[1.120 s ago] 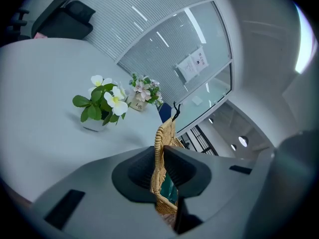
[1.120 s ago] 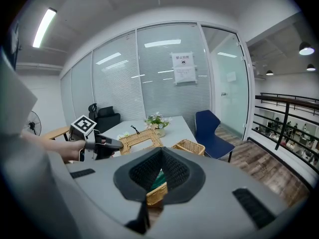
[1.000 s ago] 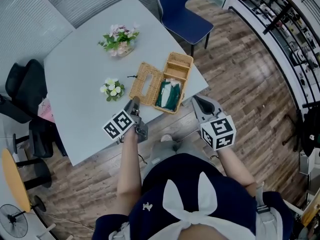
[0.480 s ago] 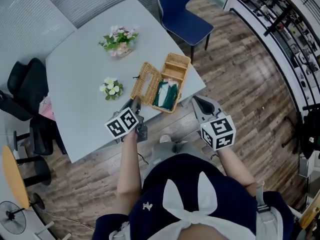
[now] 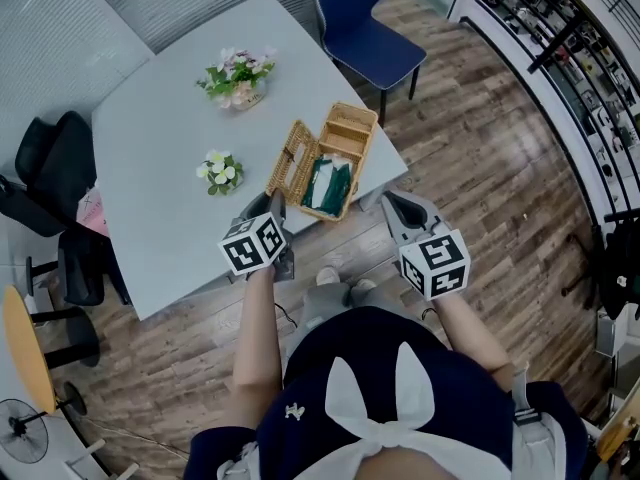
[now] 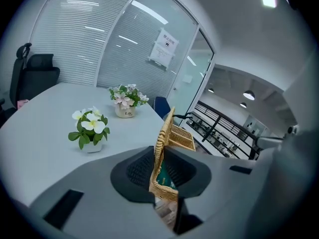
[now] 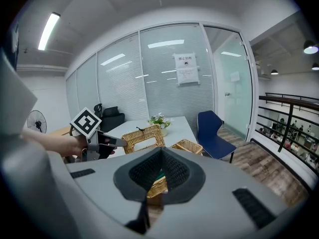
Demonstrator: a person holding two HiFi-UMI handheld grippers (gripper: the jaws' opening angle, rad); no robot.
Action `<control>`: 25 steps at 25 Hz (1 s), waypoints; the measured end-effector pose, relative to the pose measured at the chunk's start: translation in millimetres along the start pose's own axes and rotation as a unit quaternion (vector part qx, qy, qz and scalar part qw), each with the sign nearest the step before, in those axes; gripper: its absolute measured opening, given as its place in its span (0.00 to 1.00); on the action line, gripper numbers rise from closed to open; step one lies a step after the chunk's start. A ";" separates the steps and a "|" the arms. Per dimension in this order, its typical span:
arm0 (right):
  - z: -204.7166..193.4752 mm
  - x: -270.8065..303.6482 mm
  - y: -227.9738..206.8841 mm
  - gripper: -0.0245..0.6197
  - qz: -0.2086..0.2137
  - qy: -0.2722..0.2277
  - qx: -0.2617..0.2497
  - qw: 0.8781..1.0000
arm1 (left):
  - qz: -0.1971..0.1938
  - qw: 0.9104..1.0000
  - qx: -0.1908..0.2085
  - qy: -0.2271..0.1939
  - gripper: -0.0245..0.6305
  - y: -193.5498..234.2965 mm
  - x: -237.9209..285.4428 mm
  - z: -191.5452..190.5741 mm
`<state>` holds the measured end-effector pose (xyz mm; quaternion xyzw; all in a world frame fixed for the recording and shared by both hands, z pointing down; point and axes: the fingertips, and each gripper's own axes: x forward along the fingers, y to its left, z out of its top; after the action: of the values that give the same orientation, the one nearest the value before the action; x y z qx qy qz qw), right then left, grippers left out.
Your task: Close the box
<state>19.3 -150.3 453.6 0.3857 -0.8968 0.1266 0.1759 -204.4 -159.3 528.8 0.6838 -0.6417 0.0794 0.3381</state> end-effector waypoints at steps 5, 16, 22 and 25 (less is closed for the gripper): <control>-2.2 -6.0 -2.7 0.05 -0.003 0.001 -0.001 1.000 | 0.001 1.000 0.014 -0.001 0.14 -6.1 -0.7 -1.2; -7.5 -18.0 -2.4 0.05 -0.006 0.003 -0.003 1.000 | -0.007 0.999 0.036 -0.002 0.14 -21.1 -2.4 -6.4; -8.3 -23.5 -1.1 0.05 -0.007 0.001 -0.003 1.000 | -0.007 0.999 0.050 0.001 0.14 -27.2 -3.7 -8.6; -9.6 -25.5 -0.4 0.05 -0.008 0.001 -0.002 1.000 | -0.009 0.998 0.060 0.003 0.15 -31.0 -4.0 -10.7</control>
<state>38.0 -130.6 451.8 0.3925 -0.8937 0.1239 0.1787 -172.7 -151.6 523.6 0.7084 -0.6285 0.1169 0.2993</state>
